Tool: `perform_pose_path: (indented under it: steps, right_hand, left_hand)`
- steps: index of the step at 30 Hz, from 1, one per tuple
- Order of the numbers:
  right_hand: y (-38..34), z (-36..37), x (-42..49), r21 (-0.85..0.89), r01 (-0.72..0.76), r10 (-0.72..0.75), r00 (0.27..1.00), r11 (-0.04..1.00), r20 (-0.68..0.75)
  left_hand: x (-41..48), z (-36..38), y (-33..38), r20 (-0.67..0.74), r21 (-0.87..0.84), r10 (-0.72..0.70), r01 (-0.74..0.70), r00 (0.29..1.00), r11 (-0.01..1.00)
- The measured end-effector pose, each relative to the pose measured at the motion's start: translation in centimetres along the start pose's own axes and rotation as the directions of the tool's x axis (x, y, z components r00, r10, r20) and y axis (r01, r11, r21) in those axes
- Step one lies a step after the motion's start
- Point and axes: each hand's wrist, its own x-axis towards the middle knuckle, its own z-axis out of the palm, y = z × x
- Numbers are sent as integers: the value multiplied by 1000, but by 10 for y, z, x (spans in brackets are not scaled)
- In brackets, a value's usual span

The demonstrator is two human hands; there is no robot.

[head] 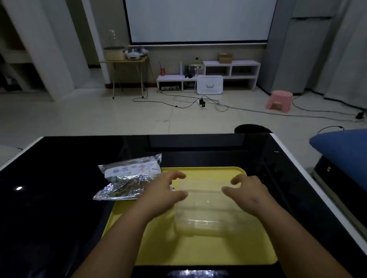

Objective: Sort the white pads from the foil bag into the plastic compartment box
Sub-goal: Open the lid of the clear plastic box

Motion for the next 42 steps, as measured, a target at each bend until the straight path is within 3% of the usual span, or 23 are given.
perform_pose_path:
  steps: [3,7,10,21,28,33,38,42]
  right_hand:
    - [6,-2,-3,-173,-63,68,997,983,22]
    - [10,0,-6,-188,-91,116,985,978,127]
    - [8,2,-9,-179,-68,95,984,982,149]
    - [9,0,-8,-109,-22,24,999,994,22]
    - [8,-9,-3,-34,1,-5,994,999,-107]
    - [10,-12,1,-13,3,-5,985,1000,-175]
    - [9,-17,5,201,70,-12,962,977,-274]
    - [9,-17,3,265,164,-44,914,950,-404]
  left_hand:
    - [-4,2,-1,174,197,-80,45,982,979]
    - [-6,7,-9,262,350,-161,62,951,935]
    - [-6,11,-14,264,418,-166,42,950,907]
    - [-7,12,-18,218,545,-52,-77,975,835]
    - [-4,2,-14,182,414,17,-92,983,906]
    - [1,0,-12,0,271,104,-100,995,957]
    - [0,4,-4,-114,254,161,-128,980,959]
    - [-1,6,-2,-156,194,175,-143,972,971]
